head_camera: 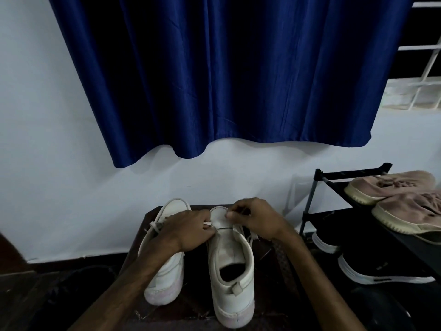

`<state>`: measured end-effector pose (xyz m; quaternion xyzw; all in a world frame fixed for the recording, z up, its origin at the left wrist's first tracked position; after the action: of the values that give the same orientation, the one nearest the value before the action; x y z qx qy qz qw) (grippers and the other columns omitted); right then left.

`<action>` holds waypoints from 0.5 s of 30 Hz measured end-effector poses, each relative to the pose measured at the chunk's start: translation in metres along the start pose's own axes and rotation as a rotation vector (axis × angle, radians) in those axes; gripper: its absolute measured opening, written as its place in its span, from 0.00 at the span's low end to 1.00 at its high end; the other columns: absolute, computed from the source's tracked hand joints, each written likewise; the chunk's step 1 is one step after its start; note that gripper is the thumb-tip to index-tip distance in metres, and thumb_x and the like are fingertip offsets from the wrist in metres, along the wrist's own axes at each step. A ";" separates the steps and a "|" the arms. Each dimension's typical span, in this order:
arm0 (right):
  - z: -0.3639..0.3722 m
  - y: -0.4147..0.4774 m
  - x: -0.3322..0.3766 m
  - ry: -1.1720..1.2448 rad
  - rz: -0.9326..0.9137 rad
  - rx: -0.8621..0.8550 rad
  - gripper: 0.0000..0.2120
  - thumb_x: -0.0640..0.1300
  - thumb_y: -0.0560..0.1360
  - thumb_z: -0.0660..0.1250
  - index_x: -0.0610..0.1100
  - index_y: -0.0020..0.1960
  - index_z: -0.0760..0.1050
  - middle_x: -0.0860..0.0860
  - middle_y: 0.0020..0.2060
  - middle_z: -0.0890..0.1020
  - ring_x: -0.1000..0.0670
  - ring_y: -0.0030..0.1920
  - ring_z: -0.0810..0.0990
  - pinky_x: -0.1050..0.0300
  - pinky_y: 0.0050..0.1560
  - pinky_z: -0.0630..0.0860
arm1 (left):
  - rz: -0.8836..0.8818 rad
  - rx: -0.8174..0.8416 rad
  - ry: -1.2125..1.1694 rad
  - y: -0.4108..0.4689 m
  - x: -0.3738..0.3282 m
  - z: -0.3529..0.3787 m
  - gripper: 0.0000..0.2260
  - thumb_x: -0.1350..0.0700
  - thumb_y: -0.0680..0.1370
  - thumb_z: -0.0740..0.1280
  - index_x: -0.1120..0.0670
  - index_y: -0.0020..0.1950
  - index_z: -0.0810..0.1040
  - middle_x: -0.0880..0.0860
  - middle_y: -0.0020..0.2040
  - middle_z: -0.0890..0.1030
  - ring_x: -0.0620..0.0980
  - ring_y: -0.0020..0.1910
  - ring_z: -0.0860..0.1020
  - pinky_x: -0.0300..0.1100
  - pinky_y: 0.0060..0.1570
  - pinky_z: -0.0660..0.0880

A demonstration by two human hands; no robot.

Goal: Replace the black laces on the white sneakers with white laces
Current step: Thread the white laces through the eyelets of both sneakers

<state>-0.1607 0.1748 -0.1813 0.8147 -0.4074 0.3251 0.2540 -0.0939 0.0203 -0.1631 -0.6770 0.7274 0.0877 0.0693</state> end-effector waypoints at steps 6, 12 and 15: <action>0.007 0.004 -0.013 0.099 0.029 0.043 0.03 0.47 0.73 0.73 0.49 0.45 0.85 0.56 0.39 0.86 0.60 0.41 0.82 0.62 0.48 0.77 | -0.034 -0.067 -0.085 -0.002 0.019 0.000 0.05 0.48 0.73 0.67 0.48 0.44 0.74 0.46 0.44 0.81 0.49 0.47 0.79 0.43 0.44 0.73; 0.008 0.003 -0.019 0.167 0.049 0.043 0.03 0.43 0.74 0.73 0.46 0.46 0.85 0.55 0.39 0.85 0.64 0.36 0.79 0.66 0.44 0.75 | -0.151 0.024 -0.400 0.006 0.029 -0.002 0.07 0.48 0.72 0.74 0.50 0.44 0.82 0.45 0.41 0.82 0.41 0.42 0.80 0.27 0.39 0.72; 0.008 0.003 -0.022 0.186 0.057 0.040 0.03 0.43 0.74 0.73 0.47 0.46 0.85 0.54 0.39 0.85 0.63 0.35 0.79 0.63 0.44 0.75 | -0.154 0.042 -0.436 0.010 0.033 0.005 0.11 0.41 0.65 0.71 0.45 0.42 0.82 0.46 0.41 0.84 0.44 0.43 0.82 0.46 0.50 0.79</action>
<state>-0.1709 0.1788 -0.2020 0.7741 -0.3985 0.4144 0.2651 -0.1066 -0.0099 -0.1747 -0.6940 0.6431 0.2112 0.2453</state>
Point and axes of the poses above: each hand's wrist, its own y-axis towards the middle knuckle, its own z-axis out of the palm, x = y × z, the point moved 6 cm from there along y, towards the middle knuckle
